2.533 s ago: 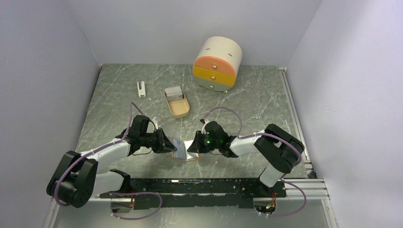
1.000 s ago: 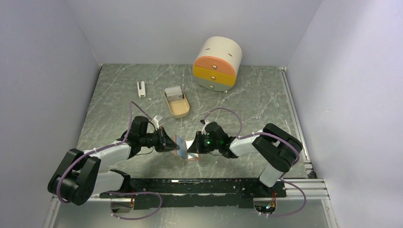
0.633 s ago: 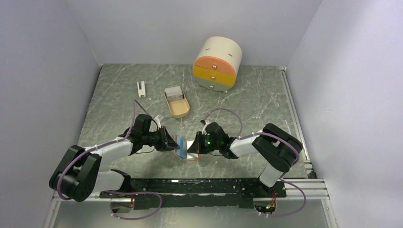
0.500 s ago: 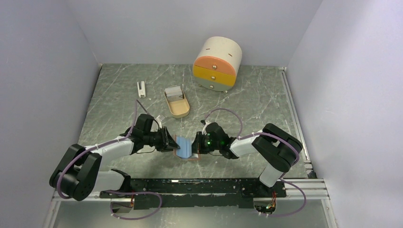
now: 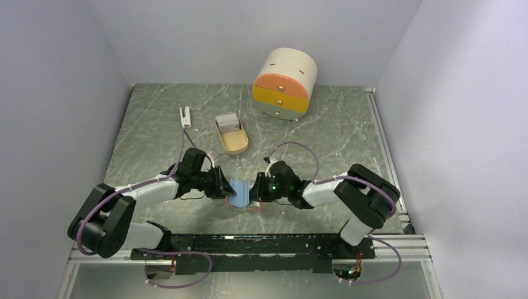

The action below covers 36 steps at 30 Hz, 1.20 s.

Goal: Put the credit cards into the card holder
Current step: Turn over the card slot in the card holder.

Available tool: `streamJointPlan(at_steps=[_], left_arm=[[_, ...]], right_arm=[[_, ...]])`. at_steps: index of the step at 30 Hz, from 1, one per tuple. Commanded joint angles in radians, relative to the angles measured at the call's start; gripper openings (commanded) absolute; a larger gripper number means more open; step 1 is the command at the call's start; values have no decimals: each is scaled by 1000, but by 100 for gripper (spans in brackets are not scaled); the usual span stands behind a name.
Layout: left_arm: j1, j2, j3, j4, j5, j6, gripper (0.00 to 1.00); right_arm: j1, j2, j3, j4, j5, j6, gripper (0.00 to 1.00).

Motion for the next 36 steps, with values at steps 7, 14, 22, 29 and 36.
streamJointPlan(at_steps=[7, 14, 22, 29, 36], left_arm=[[-9, -6, 37, -40, -25, 13, 27], [-9, -11, 35, -61, -35, 16, 28], [-9, -40, 20, -74, -39, 2, 32], [-8, -69, 30, -112, -63, -6, 35], [-1, -69, 34, -146, -102, -5, 34]], right_arm=[[-24, -231, 17, -347, 209, -101, 35], [-24, -309, 69, -398, 268, -154, 39], [-20, -248, 112, -345, 217, -195, 40], [-1, -156, 119, -291, 163, -182, 35], [15, -68, 124, -285, 163, -177, 35]])
